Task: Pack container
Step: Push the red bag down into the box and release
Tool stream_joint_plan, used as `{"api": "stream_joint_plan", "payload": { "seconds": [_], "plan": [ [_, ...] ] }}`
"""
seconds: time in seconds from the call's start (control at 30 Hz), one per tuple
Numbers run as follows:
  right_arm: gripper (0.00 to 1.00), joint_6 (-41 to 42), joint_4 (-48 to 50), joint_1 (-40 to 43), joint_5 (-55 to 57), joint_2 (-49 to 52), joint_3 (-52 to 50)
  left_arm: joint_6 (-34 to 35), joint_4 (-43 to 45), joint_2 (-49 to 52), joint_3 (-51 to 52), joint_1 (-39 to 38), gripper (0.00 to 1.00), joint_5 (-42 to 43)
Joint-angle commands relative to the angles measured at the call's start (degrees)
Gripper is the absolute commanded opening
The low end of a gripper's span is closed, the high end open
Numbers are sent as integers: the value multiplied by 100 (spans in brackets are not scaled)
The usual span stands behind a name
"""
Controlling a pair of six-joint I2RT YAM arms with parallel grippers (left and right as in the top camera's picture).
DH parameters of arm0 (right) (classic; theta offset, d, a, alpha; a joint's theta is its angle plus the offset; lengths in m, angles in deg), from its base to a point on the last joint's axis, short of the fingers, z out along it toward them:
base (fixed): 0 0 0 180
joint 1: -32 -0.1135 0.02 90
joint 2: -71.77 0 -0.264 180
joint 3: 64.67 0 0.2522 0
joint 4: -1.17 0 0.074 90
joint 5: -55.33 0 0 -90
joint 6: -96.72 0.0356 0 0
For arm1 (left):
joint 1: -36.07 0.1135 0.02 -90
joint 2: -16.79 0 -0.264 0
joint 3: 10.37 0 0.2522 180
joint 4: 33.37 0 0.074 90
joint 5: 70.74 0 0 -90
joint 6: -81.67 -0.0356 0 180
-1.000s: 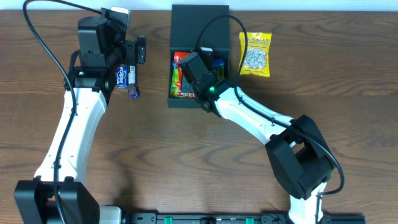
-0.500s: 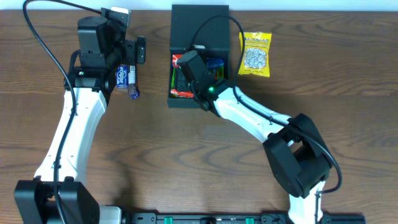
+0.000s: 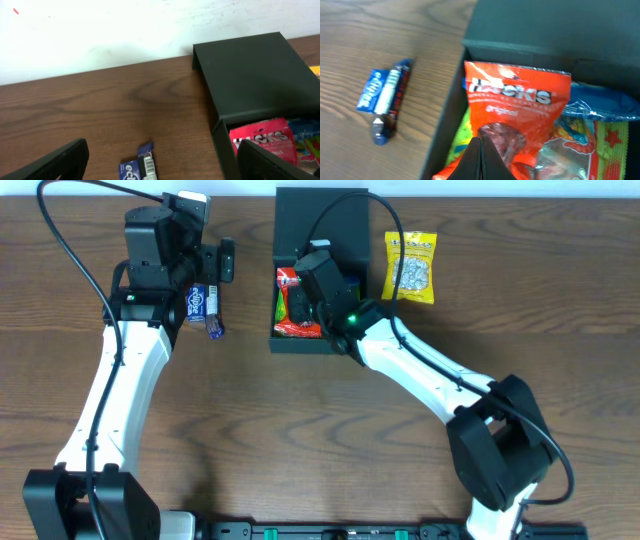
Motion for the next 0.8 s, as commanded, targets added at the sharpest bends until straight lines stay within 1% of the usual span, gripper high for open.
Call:
{"api": "stream_joint_plan", "payload": {
  "seconds": [0.0,0.27,0.4,0.6,0.77],
  "plan": [
    [1,-129,-68,114,-11,323,48,50,22,-142,-87,39,95,-15],
    [1,-127,323,120,-570,1158,48,50,-24,-142,-87,39,95,0],
    [1,-127,361,125,-804,1436,50,50,-55,-142,-87,39,95,0],
    [1,-129,457,138,-1099,1322,72,50,-61,-142,-87,39,95,0],
    [1,-155,468,221,-1399,898,74,50,-63,-142,-87,39,95,0]
  ]
}}
